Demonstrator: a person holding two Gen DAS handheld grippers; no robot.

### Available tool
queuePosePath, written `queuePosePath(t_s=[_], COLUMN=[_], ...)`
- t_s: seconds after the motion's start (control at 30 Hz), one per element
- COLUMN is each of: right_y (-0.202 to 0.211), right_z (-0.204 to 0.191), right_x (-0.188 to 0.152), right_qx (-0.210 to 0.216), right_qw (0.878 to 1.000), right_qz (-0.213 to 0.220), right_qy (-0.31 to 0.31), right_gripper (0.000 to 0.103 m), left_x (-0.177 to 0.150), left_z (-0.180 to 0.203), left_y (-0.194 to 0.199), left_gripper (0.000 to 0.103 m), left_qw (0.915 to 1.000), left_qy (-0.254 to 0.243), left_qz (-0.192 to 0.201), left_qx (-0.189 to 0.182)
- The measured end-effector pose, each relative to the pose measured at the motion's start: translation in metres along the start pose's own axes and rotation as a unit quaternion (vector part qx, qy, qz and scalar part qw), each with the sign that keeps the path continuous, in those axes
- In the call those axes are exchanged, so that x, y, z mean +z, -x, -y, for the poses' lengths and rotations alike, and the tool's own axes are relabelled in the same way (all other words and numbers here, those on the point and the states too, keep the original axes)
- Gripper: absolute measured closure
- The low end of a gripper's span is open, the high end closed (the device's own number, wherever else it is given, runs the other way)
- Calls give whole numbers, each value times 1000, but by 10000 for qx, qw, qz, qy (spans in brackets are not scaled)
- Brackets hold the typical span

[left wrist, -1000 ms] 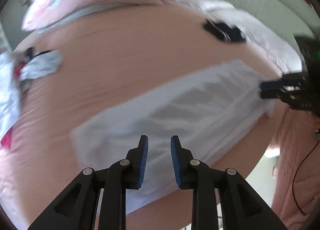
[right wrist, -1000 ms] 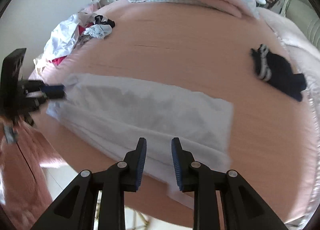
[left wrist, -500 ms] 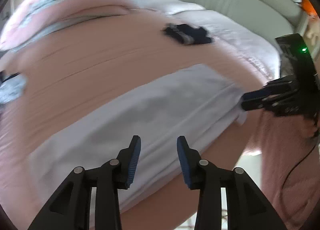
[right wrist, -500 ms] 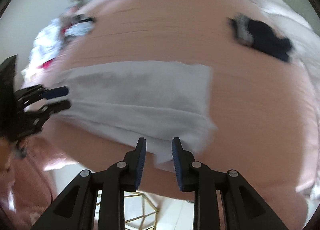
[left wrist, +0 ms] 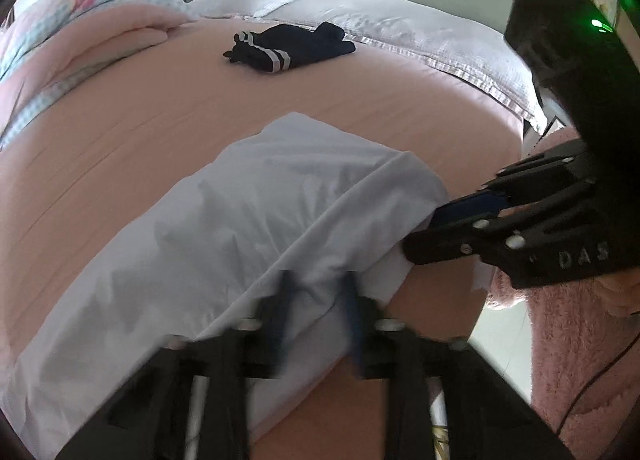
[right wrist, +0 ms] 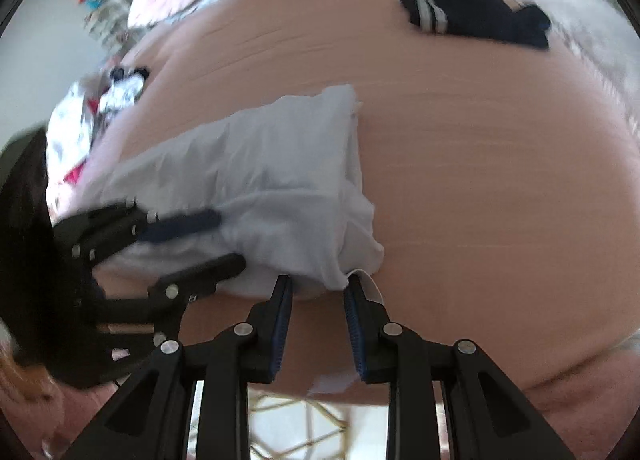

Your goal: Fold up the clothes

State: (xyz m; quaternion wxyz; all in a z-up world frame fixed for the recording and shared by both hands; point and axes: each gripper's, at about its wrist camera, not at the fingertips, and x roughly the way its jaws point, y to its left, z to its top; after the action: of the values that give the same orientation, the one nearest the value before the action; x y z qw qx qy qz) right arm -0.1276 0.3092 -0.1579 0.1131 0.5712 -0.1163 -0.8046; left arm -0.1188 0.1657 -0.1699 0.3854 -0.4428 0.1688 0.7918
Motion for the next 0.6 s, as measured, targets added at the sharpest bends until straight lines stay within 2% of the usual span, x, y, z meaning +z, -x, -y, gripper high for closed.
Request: queuePosePath(t_s=[0.03,0.13,0.37,0.5,0.6], right_y=[0,0,15,13,18], right_z=[3,9,26,29,31], right_x=[0,-1,4,6,3], right_qx=[82,195,121,74,85], right_qw=[9999,9995,9982,9979,9985], right_qz=[34,139,432,409,319], right_qy=[-76,-209,-405,-490,-434], right_gripper=[77,77,77,77,77], left_x=[0,1,-4,-15,-24], left_z=[0,-2,5,4,6], left_y=[1,8,36,19,-5], left_gripper=[98,101,101,101,101], left_qw=[10000,9995,9970,9967,9957], left_qy=[44,241,547,739,792], left_qz=[41,187,540,216,-363], left_qx=[-17,-51,-45,-265,-319])
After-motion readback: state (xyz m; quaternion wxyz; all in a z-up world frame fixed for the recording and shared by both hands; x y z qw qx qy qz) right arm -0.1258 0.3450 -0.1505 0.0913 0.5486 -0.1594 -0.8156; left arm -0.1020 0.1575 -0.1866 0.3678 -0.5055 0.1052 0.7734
